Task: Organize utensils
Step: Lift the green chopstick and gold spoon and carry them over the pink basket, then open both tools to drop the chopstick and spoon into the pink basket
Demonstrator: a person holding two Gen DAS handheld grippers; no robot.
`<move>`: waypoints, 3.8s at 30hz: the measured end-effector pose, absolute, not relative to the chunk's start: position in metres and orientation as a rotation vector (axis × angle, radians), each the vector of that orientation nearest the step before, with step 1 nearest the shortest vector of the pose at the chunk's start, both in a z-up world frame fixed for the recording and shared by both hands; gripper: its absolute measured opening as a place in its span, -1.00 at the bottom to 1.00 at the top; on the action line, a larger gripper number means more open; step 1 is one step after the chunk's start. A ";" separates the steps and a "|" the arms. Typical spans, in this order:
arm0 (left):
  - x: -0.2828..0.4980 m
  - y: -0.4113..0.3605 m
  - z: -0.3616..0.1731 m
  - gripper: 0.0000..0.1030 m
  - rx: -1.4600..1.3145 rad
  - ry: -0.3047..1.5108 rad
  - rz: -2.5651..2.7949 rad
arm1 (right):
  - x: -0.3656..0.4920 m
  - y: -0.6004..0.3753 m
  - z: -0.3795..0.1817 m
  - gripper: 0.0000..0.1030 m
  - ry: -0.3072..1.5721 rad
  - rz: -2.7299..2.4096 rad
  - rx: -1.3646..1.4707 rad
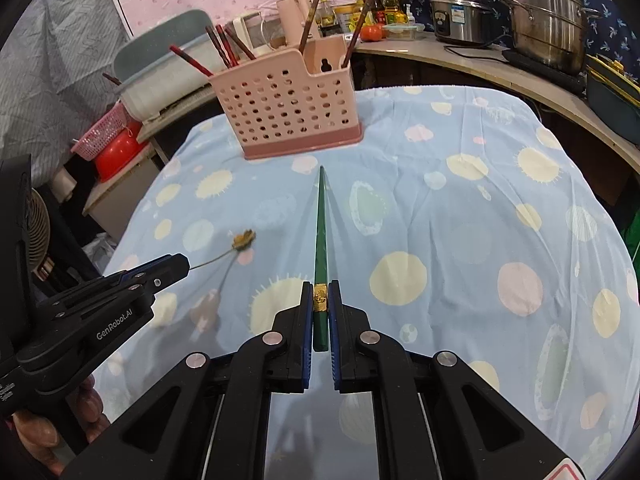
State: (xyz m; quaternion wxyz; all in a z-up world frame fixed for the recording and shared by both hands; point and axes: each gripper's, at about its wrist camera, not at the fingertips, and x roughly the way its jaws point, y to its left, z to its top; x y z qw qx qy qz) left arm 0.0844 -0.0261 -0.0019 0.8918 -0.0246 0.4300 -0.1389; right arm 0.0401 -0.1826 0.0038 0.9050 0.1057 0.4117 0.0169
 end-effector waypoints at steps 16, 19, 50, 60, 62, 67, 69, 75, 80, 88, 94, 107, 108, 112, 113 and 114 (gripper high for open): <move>0.087 -0.012 0.054 -0.98 -0.092 0.786 -0.283 | 0.039 -0.185 0.045 -0.86 0.776 0.059 0.256; 0.091 -0.011 0.063 -0.98 -0.092 0.766 -0.284 | 0.040 -0.186 0.055 -0.86 0.755 0.061 0.259; 0.163 -0.029 0.180 -0.98 -0.065 0.580 -0.337 | 0.121 -0.213 0.190 -0.87 0.499 0.055 0.270; 0.216 -0.041 0.223 -0.98 -0.075 0.492 -0.344 | 0.184 -0.225 0.249 -0.87 0.337 0.039 0.348; 0.228 -0.040 0.227 -0.98 -0.085 0.488 -0.349 | 0.193 -0.226 0.257 -0.87 0.313 0.037 0.361; 0.251 -0.041 0.223 -0.98 -0.090 0.484 -0.342 | 0.222 -0.230 0.260 -0.87 0.271 0.013 0.389; 0.259 -0.041 0.217 -0.98 -0.093 0.496 -0.337 | 0.235 -0.232 0.255 -0.87 0.272 0.004 0.409; 0.277 -0.039 0.189 -0.98 -0.093 0.545 -0.326 | 0.266 -0.233 0.230 -0.87 0.321 -0.010 0.424; 0.288 -0.040 0.165 -0.98 -0.102 0.593 -0.318 | 0.279 -0.218 0.197 -0.86 0.406 -0.001 0.379; 0.286 -0.037 0.151 -0.15 -0.105 0.602 -0.258 | 0.277 -0.217 0.178 -0.33 0.450 -0.021 0.391; 0.281 -0.038 0.151 -0.12 -0.090 0.603 -0.243 | 0.266 -0.211 0.177 -0.26 0.456 -0.017 0.354; 0.260 -0.042 0.153 -0.12 -0.063 0.605 -0.241 | 0.233 -0.199 0.166 -0.25 0.492 -0.001 0.315; 0.258 -0.043 0.153 -0.12 -0.062 0.605 -0.243 | 0.230 -0.199 0.165 -0.25 0.494 -0.002 0.316; 0.250 -0.044 0.154 -0.12 -0.055 0.604 -0.247 | 0.218 -0.199 0.163 -0.25 0.503 -0.001 0.310; 0.247 -0.046 0.154 -0.12 -0.054 0.604 -0.247 | 0.216 -0.198 0.162 -0.25 0.507 0.000 0.306; 0.245 -0.046 0.154 -0.12 -0.054 0.605 -0.249 | 0.213 -0.197 0.161 -0.25 0.511 0.000 0.301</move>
